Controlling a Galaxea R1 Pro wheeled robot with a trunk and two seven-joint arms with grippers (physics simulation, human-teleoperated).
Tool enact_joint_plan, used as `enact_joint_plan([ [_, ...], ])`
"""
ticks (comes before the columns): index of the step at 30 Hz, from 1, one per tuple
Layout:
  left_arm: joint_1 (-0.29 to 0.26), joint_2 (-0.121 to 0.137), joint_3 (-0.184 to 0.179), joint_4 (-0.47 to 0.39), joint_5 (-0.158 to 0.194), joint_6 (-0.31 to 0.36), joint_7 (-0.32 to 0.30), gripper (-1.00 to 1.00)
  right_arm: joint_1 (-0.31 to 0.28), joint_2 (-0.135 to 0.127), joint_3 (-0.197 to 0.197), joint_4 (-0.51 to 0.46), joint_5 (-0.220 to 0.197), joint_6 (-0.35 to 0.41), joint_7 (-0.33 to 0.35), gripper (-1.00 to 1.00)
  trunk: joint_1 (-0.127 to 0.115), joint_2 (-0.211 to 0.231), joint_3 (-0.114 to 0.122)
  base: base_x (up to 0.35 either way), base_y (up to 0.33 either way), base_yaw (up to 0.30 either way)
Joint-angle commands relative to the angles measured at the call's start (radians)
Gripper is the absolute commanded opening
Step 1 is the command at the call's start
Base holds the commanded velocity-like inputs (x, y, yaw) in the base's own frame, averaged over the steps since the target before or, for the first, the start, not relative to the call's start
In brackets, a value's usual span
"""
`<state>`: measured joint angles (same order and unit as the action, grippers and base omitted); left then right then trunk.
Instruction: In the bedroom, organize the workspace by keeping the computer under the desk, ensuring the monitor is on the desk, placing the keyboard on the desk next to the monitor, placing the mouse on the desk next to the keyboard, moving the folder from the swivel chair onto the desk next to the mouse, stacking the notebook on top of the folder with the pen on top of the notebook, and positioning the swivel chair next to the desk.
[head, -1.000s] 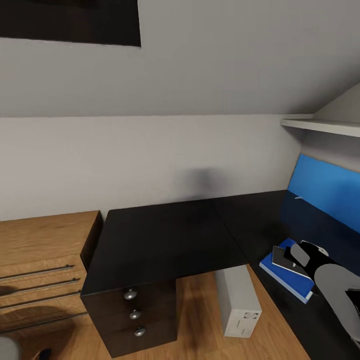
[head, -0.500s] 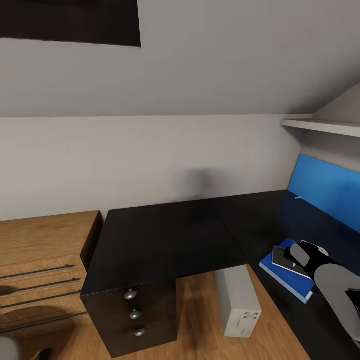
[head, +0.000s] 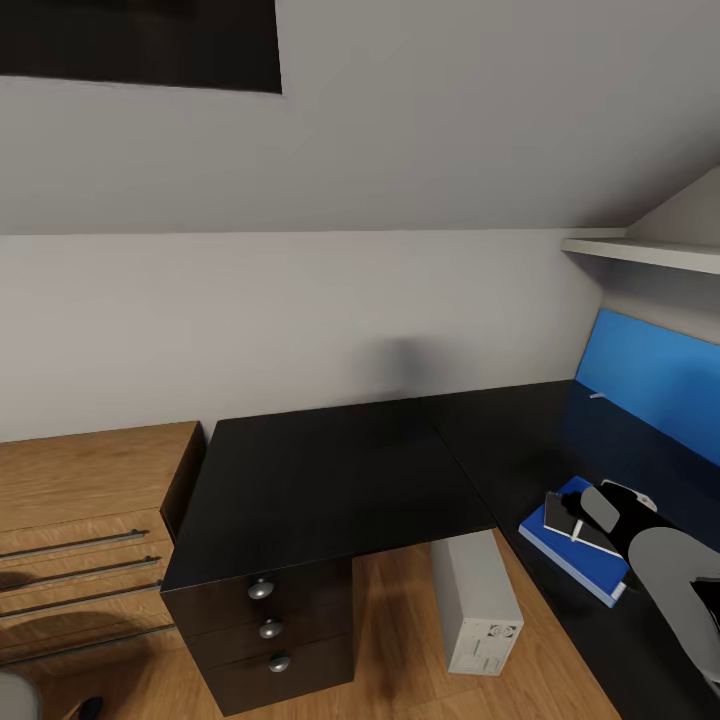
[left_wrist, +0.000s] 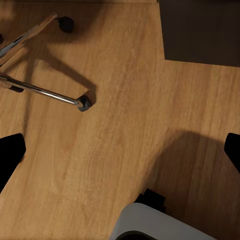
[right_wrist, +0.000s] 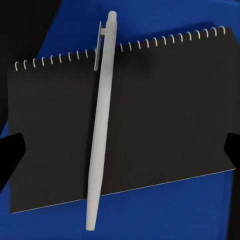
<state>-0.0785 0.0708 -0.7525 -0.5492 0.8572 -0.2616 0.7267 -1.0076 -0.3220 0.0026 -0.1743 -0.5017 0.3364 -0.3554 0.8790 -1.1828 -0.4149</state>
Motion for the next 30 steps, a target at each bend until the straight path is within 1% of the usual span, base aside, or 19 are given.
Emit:
enact_joint_plan([
  [1,-0.001,0.001,-0.008,-0.001,0.01,-0.005,0.005,1.0,0.0,0.0,0.0,-0.003,-0.003,0.005,-0.004,1.0,0.0,-0.001,-0.001,0.0,0.0,0.0],
  [6,-0.001,0.001,-0.008,-0.001,0.011,-0.004,0.005,1.0,0.0,0.0,0.0,-0.015,-0.003,-0.004,-0.002,1.0,0.0,-0.001,-0.001,0.0,0.0,0.0],
  [15,-0.001,0.001,-0.009,0.0,0.012,-0.004,0.004,1.0,0.009,0.003,-0.001,-0.174,-0.003,-0.004,-0.009,1.0,0.0,-0.001,-0.001,0.0,0.0,0.0],
  [17,-0.001,0.001,-0.01,0.001,0.013,-0.004,0.004,1.0,0.017,0.003,-0.001,-0.206,-0.003,-0.003,-0.011,1.0,0.0,-0.001,-0.001,0.0,0.0,0.0],
  [18,-0.001,0.001,-0.01,0.001,0.013,-0.004,0.004,1.0,0.027,0.005,-0.001,-0.239,-0.003,-0.001,-0.012,1.0,0.0,-0.001,-0.001,0.0,0.0,0.0],
  [21,-0.001,0.001,-0.01,0.001,0.013,-0.004,0.004,1.0,0.033,0.009,-0.001,-0.257,-0.002,-0.001,-0.026,1.0,0.0,-0.001,-0.001,0.0,0.0,0.0],
  [24,-0.001,0.001,-0.01,0.001,0.013,-0.004,0.004,1.0,0.048,0.022,0.001,-0.305,-0.003,0.0,-0.092,1.0,0.0,-0.001,-0.001,0.0,0.0,0.0],
  [25,-0.001,0.001,-0.01,0.001,0.013,-0.004,0.004,1.0,0.068,0.028,0.001,-0.344,-0.003,0.0,-0.126,1.0,0.0,-0.001,-0.001,0.0,0.0,0.0],
  [26,-0.001,0.001,-0.01,0.001,0.013,-0.004,0.004,1.0,0.082,0.031,0.002,-0.37,-0.003,0.0,-0.143,1.0,0.0,-0.001,-0.001,0.0,0.0,0.0],
  [27,-0.001,0.001,-0.01,0.001,0.013,-0.004,0.004,1.0,0.117,0.036,0.002,-0.432,-0.004,0.001,-0.171,1.0,0.0,-0.001,-0.001,0.0,0.0,0.0],
  [30,-0.001,0.001,-0.01,0.001,0.013,-0.004,0.004,1.0,0.18,0.041,0.004,-0.54,-0.006,0.014,-0.203,1.0,0.0,-0.001,-0.001,0.0,0.0,0.0],
])
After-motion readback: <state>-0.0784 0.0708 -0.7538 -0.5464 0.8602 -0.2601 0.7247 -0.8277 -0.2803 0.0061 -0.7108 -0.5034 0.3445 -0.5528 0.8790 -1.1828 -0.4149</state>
